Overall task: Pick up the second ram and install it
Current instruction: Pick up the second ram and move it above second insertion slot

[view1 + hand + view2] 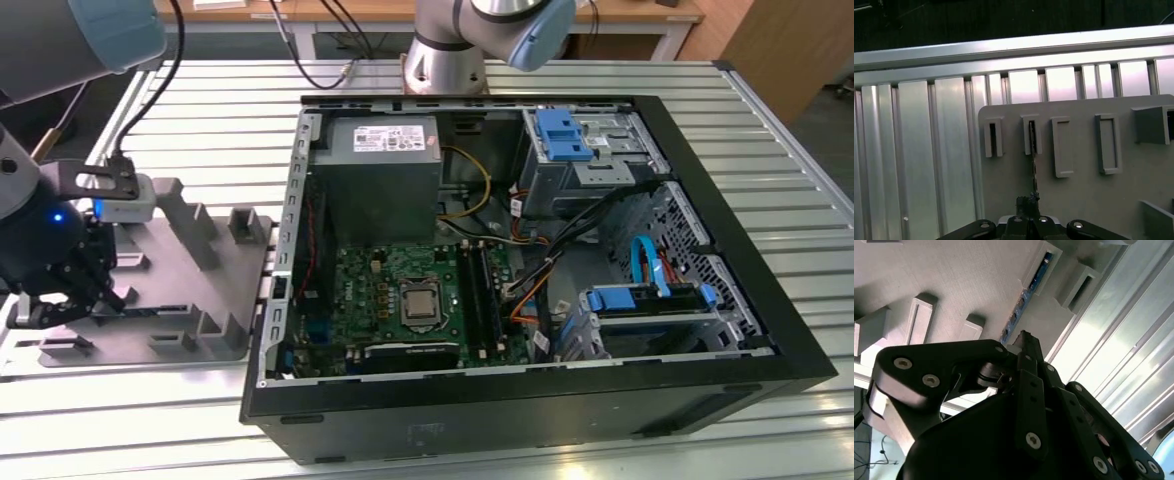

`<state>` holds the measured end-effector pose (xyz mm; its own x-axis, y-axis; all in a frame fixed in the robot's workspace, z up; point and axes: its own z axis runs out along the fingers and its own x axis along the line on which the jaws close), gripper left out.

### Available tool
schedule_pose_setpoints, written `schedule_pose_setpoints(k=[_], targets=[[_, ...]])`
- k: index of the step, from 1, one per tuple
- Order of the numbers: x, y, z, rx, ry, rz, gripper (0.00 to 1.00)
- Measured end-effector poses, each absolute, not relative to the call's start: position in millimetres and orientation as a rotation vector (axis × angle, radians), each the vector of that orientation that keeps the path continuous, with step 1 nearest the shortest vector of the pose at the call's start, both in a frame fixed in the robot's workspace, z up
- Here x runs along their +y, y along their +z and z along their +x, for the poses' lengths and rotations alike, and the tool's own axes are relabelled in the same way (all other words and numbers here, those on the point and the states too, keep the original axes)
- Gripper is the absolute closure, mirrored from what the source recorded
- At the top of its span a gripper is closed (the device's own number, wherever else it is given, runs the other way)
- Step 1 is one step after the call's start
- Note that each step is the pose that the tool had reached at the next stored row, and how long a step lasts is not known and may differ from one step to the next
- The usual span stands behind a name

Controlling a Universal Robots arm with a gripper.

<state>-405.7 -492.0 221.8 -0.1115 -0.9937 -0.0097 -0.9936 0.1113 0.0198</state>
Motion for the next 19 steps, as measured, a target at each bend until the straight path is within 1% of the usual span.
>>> schedule_pose_setpoints(k=[10,11,12,13,19], targets=[[-492.1,221.4,-406.1,-2.349,-0.039,2.082,0.89],[-492.1,221.4,-406.1,-2.349,-0.039,2.082,0.84],[-492.1,221.4,-406.1,-2.349,-0.039,2.082,0.84],[-492.1,221.4,-406.0,-2.349,-0.039,2.082,0.76],[-492.0,219.8,-406.0,-2.312,-0.040,2.123,0.76]])
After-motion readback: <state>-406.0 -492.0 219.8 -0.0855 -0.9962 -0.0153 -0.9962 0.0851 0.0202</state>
